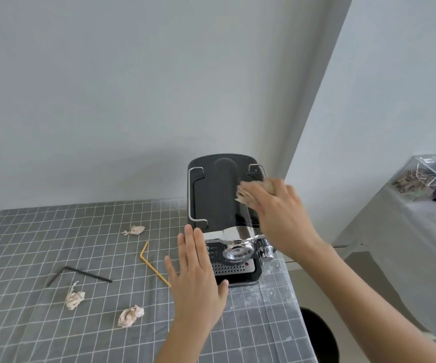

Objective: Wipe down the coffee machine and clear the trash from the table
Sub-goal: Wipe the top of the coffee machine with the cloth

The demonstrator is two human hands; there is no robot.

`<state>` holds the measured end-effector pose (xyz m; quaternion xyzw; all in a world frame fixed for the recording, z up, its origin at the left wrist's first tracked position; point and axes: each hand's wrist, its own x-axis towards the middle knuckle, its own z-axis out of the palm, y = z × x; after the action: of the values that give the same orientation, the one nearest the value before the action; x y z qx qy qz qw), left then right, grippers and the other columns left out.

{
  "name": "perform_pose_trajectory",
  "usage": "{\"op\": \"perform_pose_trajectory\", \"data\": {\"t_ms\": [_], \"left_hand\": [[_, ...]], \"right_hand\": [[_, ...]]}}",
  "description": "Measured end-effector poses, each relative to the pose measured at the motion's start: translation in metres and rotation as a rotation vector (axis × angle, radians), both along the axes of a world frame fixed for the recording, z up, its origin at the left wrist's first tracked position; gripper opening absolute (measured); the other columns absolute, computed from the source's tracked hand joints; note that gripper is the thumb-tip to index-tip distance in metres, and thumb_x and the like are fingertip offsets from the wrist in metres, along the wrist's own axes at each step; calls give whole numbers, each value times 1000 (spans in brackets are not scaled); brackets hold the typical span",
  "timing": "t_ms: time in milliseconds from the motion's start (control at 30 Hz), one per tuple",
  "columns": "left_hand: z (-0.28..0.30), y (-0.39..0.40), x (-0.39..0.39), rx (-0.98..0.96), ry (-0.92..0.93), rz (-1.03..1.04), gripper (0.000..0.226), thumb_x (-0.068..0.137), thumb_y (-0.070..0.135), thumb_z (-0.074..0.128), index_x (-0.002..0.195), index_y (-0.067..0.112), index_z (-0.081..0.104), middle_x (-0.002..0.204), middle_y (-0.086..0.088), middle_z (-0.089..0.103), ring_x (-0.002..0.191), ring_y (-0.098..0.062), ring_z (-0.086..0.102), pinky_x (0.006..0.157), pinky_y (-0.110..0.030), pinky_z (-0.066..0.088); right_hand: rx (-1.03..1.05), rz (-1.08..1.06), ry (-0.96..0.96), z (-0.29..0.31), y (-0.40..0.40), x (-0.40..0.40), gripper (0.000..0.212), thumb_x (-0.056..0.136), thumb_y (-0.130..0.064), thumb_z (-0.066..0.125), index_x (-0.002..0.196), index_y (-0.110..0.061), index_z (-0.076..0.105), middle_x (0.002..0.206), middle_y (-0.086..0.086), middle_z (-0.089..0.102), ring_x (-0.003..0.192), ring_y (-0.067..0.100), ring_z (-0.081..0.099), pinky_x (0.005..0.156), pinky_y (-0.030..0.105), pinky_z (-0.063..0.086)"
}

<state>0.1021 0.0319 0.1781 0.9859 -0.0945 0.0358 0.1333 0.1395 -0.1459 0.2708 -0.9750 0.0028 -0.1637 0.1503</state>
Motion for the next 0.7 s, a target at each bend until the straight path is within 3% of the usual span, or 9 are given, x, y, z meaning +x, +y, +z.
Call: {"op": "perform_pose_trajectory", "data": {"t_ms": [100,200,267,367,467,567,700], "left_hand": [[-4,0,1,-14,-9,-6,123,74,57,65,145,12,-26,156,-8,-23,146,-27,-9,113,-55,7],[-3,2,1,-1,-32,-2,124,72,56,67,146,13,-22,158,-9,-17,147,-28,-4,112,-56,11],[-3,2,-1,8,-29,-1,123,73,56,66,146,12,-22,158,-10,-16,147,-28,-3,112,-57,14],[-1,2,0,21,-38,-5,122,74,56,66,146,11,-23,158,-10,-17,147,-29,-3,112,-57,14],[-2,2,1,29,-34,-6,125,70,54,70,148,9,-16,159,-11,-13,147,-29,0,111,-57,17],[-5,0,2,23,-40,-10,128,62,53,77,150,5,-1,160,-14,2,146,-31,13,108,-58,24],[-6,0,2,57,-8,-17,125,71,55,69,148,7,-16,159,-13,-13,147,-30,1,111,-57,20]], "right_hand": [[-163,138,199,-6,36,34,56,88,-6,51,138,-34,49,153,12,29,136,37,29,107,50,30],[-334,281,278,-13,49,37,61,86,-5,51,140,-33,45,158,9,20,144,33,13,111,52,22],[-325,380,322,-8,33,34,64,87,-3,51,140,-39,44,157,4,22,144,29,12,112,52,22],[-266,481,432,5,1,30,44,97,-16,49,129,-46,52,145,-2,39,135,24,29,108,48,33],[-262,309,352,11,-17,44,34,96,-14,41,119,-35,55,124,6,52,114,30,46,96,49,45],[-102,16,190,3,-1,67,34,93,-11,46,124,-25,50,127,13,47,118,35,45,94,51,46],[-150,-120,254,-24,30,69,43,90,-10,43,131,-17,39,140,29,38,127,42,35,103,49,34]]}}
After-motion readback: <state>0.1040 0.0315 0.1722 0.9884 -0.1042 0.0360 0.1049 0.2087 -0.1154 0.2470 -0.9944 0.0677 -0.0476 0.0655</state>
